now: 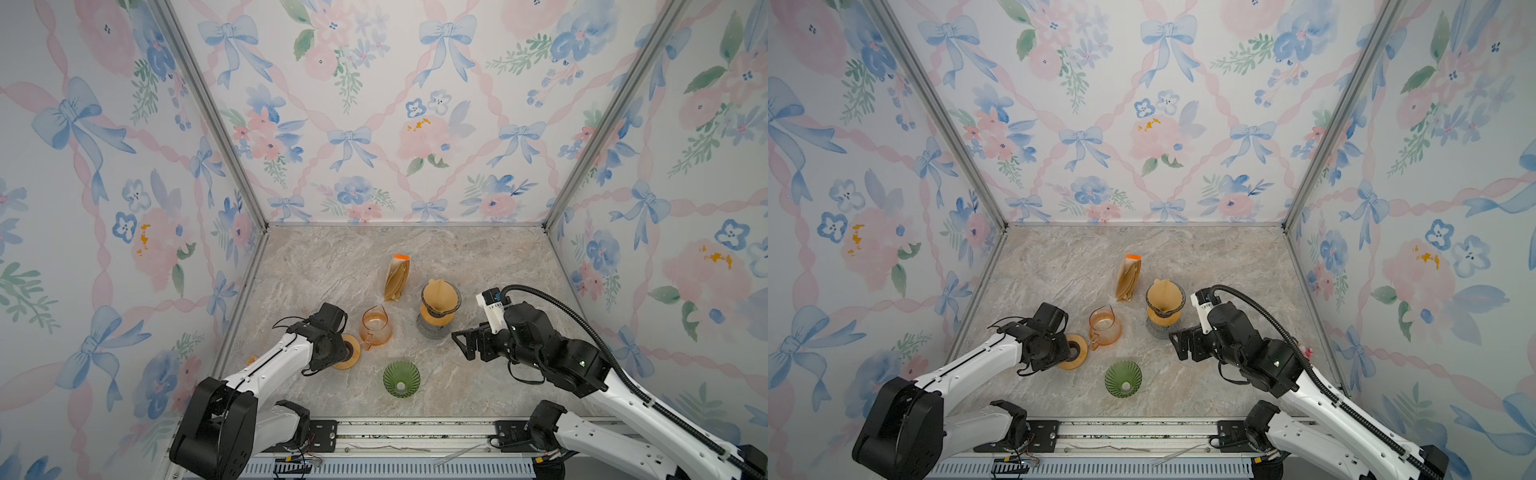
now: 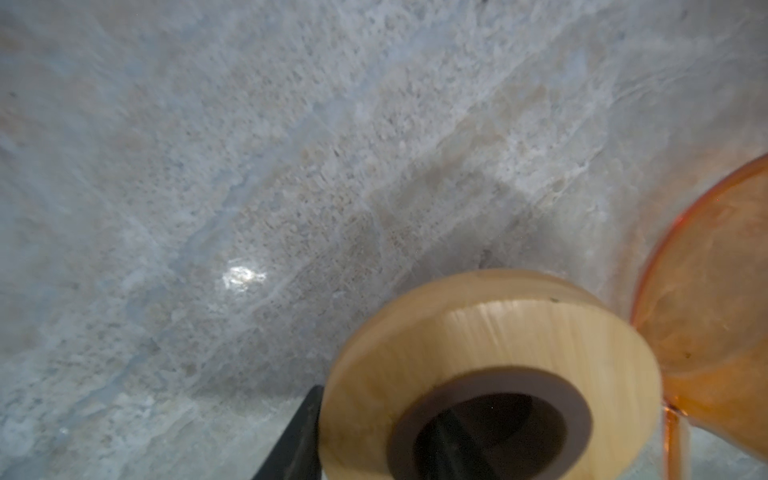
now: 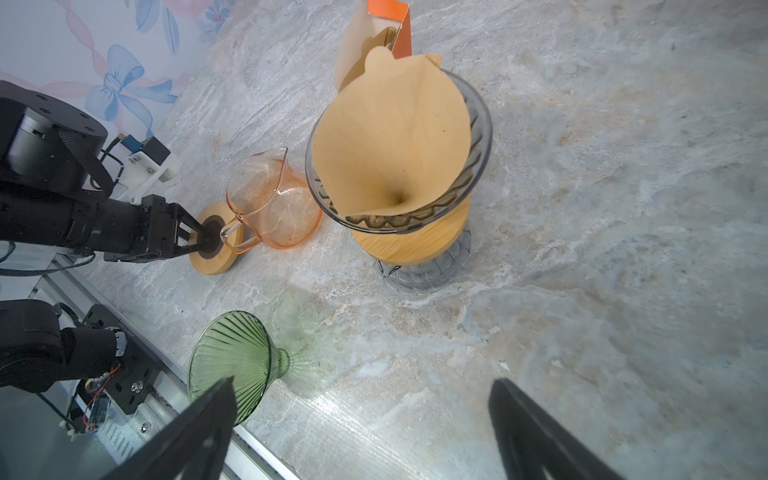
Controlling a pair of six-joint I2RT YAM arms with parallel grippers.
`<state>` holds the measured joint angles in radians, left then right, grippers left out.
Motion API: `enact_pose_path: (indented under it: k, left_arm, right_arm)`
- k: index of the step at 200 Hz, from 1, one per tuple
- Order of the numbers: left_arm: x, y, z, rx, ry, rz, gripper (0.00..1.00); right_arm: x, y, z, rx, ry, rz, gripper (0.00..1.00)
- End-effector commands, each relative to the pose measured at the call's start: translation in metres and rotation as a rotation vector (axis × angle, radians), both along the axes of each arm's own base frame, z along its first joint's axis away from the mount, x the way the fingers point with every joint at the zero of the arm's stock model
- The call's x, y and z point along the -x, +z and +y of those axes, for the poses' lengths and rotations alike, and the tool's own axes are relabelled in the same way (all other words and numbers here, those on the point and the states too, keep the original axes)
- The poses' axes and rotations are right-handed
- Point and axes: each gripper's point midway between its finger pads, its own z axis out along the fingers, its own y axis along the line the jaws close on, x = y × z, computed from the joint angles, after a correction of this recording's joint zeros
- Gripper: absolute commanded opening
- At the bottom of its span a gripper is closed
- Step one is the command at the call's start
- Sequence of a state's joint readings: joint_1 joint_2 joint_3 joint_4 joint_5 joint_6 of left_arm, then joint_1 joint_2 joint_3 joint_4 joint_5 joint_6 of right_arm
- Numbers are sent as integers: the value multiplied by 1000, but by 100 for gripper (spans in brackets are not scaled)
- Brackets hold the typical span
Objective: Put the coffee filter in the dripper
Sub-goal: 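Lift the wooden ring with the left gripper over the orange glass pitcher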
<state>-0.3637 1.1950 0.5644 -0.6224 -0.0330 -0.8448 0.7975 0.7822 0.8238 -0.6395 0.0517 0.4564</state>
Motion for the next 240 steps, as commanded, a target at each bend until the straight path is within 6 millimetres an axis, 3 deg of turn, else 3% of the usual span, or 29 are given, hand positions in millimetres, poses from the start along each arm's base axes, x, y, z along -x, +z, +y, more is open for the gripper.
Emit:
enact_pose_path:
  k: [1, 95, 168, 175, 240]
  left_arm:
    - [1, 1, 1, 2, -10, 7, 37]
    - [-6, 11, 0, 18, -11, -30, 31]
    - [-26, 61, 5, 25, -40, -123, 31]
    - [-36, 76, 0, 41, -55, -156, 32]
    - [-67, 119, -25, 71, -236, -176, 32]
  right_arm:
    - [1, -5, -8, 18, -27, 14, 96]
    - [3, -6, -11, 11, -29, 10, 96]
    - [8, 3, -17, -12, -28, -19, 96]
    - [9, 5, -17, -14, -24, -24, 96]
    - [17, 13, -18, -30, 5, -34, 96]
